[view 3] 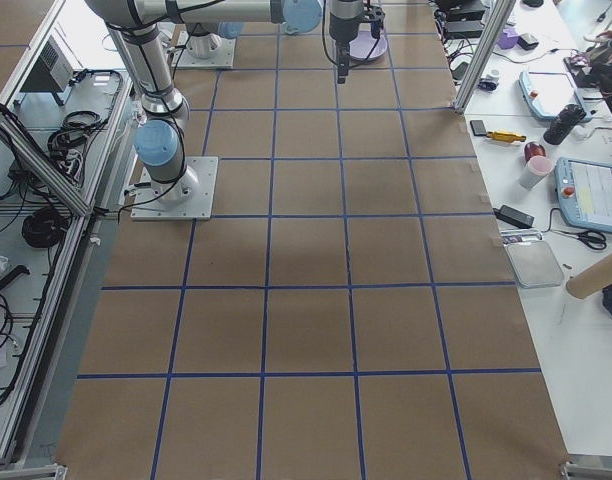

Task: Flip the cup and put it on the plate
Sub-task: 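Close the left gripper on the mint-green cup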

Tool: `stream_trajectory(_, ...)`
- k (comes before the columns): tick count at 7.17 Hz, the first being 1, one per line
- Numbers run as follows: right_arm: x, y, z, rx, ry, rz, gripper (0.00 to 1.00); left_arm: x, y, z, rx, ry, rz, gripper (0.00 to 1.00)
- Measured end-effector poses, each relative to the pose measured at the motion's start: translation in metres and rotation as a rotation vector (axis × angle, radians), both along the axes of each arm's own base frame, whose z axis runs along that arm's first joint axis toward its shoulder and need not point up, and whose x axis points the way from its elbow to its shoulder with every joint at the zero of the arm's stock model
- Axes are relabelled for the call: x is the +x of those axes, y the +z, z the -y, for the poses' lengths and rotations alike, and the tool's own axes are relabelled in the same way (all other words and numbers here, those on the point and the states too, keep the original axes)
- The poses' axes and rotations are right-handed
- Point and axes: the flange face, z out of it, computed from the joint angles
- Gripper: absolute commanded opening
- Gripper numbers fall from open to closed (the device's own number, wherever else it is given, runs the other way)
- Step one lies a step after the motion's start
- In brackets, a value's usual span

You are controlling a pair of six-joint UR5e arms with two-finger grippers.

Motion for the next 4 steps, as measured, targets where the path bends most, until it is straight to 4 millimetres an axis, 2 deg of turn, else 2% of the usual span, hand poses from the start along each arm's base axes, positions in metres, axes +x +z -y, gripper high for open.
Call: stream_trajectory(4,0.000,0.000,0.000,0.000,0.000,0.000,1.00,-0.011,0.013,-0.003,0.013,-0.011,-0.053,0.00)
